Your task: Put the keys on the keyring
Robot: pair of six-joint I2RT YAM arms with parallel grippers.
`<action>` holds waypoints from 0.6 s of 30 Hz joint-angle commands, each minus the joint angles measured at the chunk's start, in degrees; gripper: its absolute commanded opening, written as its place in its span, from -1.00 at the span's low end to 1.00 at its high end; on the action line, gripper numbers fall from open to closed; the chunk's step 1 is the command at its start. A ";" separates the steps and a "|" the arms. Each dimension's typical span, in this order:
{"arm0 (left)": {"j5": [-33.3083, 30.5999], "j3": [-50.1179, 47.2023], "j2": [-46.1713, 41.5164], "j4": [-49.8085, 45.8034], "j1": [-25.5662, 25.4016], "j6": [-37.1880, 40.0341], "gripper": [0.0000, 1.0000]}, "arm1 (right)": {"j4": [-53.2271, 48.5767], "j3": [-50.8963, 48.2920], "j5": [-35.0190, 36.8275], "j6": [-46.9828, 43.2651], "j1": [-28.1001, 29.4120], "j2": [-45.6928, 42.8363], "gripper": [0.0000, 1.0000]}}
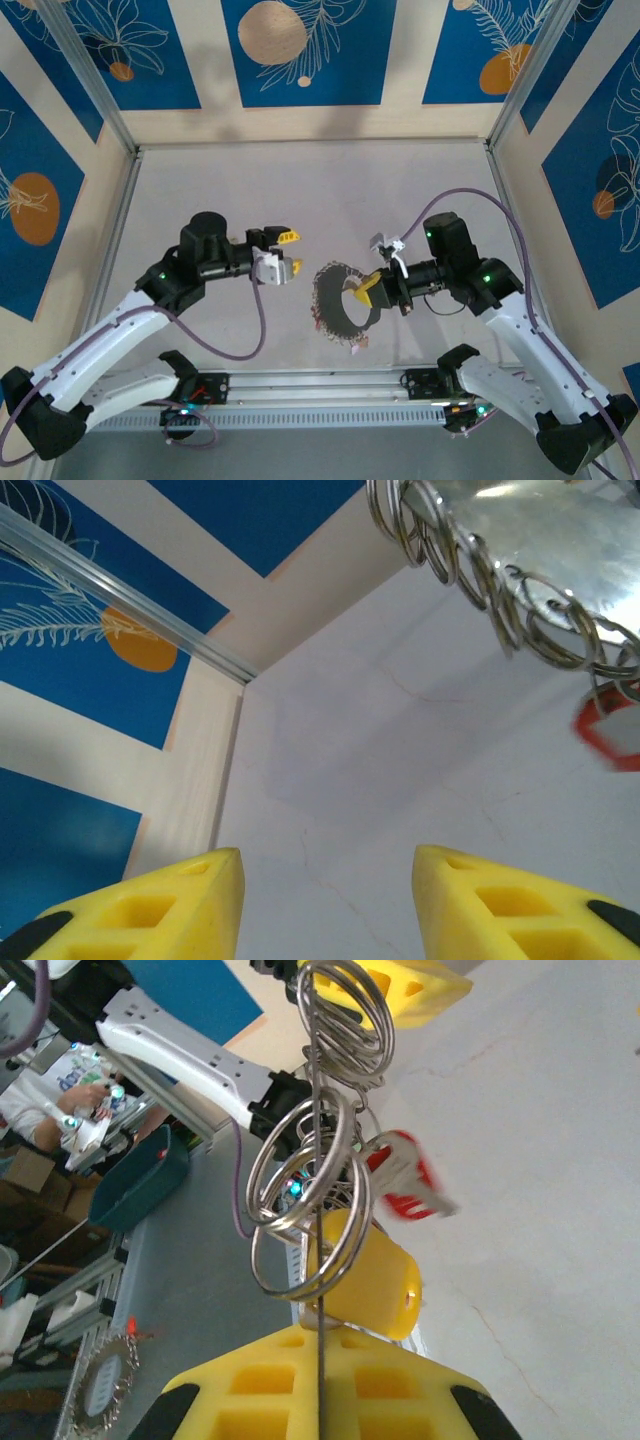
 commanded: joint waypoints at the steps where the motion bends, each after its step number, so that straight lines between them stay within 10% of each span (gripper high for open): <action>1: 3.43 -1.24 -0.90 -0.18 -0.17 0.94 -0.05 | 2.05 -0.69 -4.23 -5.64 0.51 -0.19 -1.00; 18: 6.38 -0.97 -1.83 -3.16 -0.10 -3.82 0.05 | -1.53 1.74 -0.50 -8.49 -0.44 3.25 -1.00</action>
